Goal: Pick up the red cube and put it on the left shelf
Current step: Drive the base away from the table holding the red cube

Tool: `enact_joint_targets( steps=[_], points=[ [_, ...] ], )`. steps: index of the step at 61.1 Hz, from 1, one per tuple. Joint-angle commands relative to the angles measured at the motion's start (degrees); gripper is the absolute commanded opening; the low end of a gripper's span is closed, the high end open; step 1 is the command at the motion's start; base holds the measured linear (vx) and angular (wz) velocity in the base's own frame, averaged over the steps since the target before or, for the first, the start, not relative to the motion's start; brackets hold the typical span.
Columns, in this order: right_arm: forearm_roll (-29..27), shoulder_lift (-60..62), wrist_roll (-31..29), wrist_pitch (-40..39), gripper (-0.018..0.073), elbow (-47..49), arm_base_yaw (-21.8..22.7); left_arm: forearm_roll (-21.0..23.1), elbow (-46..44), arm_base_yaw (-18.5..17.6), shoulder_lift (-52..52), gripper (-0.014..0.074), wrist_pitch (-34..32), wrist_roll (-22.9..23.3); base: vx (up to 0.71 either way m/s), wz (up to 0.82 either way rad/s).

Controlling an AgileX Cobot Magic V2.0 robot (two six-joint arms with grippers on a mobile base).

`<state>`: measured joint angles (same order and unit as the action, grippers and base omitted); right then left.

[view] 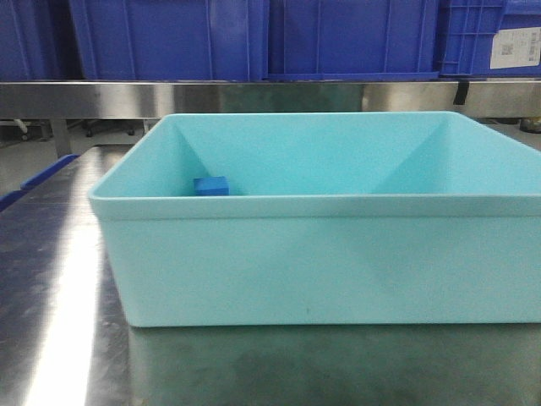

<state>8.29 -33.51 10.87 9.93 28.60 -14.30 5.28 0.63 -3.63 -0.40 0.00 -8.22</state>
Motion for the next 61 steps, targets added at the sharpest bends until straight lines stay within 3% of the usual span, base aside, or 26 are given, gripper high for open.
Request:
enact_joint_targets(
  steps=[1,61],
  points=[
    [0.8,0.1,-0.2,-5.0,0.0057,1.7,0.4,0.3,1.3,-0.3,0.4,0.0106,-4.8,-0.1,-0.08,0.39],
    [0.8,0.0,-0.2,-5.0,0.0057,1.7,0.4,0.3,1.3,-0.3,0.5,0.0106,-4.8,-0.1,-0.18,0.15]
  ],
)
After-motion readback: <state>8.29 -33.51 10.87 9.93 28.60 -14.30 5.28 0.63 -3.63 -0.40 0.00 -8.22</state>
